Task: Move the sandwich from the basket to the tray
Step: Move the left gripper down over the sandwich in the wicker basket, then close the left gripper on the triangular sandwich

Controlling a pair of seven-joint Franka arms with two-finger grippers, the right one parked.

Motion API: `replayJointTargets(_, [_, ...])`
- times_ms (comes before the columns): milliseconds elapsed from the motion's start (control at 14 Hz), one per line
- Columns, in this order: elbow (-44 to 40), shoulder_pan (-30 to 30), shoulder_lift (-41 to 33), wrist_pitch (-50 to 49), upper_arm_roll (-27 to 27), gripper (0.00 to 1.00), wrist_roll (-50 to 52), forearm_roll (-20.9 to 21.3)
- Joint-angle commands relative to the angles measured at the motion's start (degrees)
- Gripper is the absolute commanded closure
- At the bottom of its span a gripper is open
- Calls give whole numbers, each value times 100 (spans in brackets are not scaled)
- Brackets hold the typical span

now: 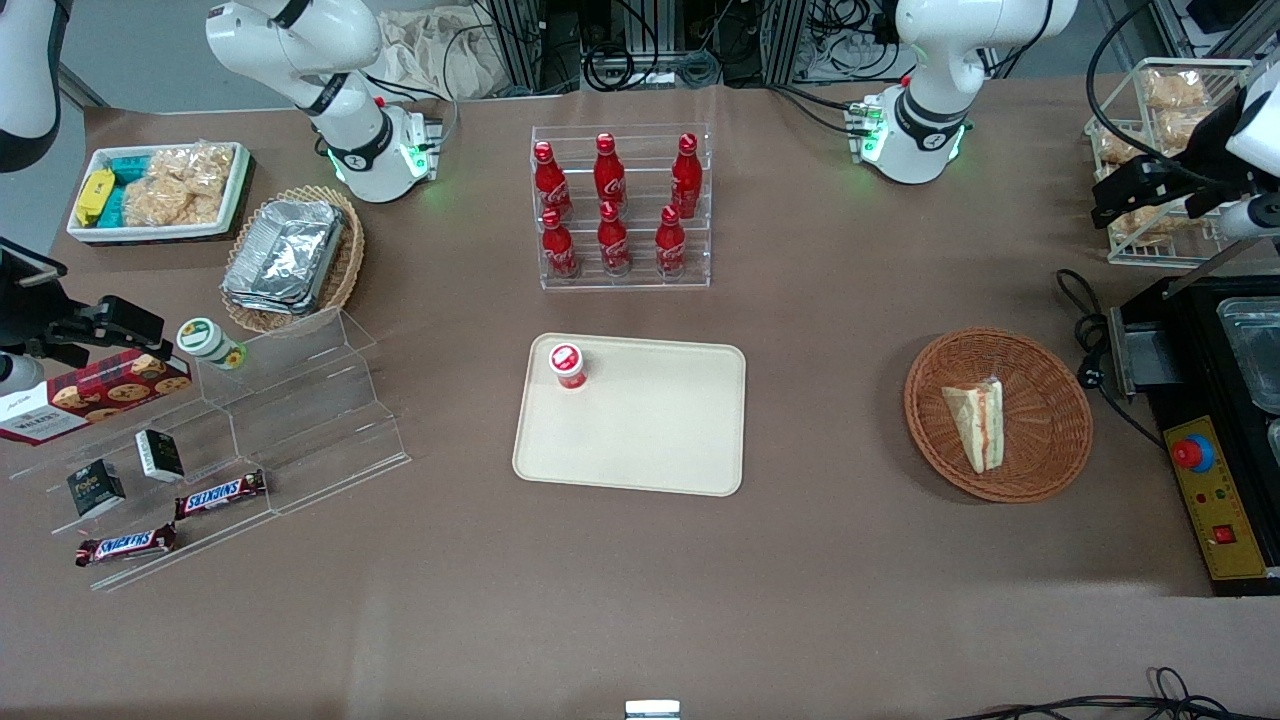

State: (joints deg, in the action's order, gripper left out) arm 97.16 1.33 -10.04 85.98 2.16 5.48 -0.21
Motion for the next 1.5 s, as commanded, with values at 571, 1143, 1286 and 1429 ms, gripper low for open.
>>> replayJointTargets(571, [153, 77, 1081, 514, -111, 0, 41, -66])
replayJointTargets(1143, [1436, 42, 2470, 3431, -102, 0, 444, -40])
replayJointTargets(1286, [1629, 42, 2778, 3994, -102, 0, 602, -40])
replayJointTargets(1429, [1744, 7, 3016, 4435, -102, 0, 761, -40])
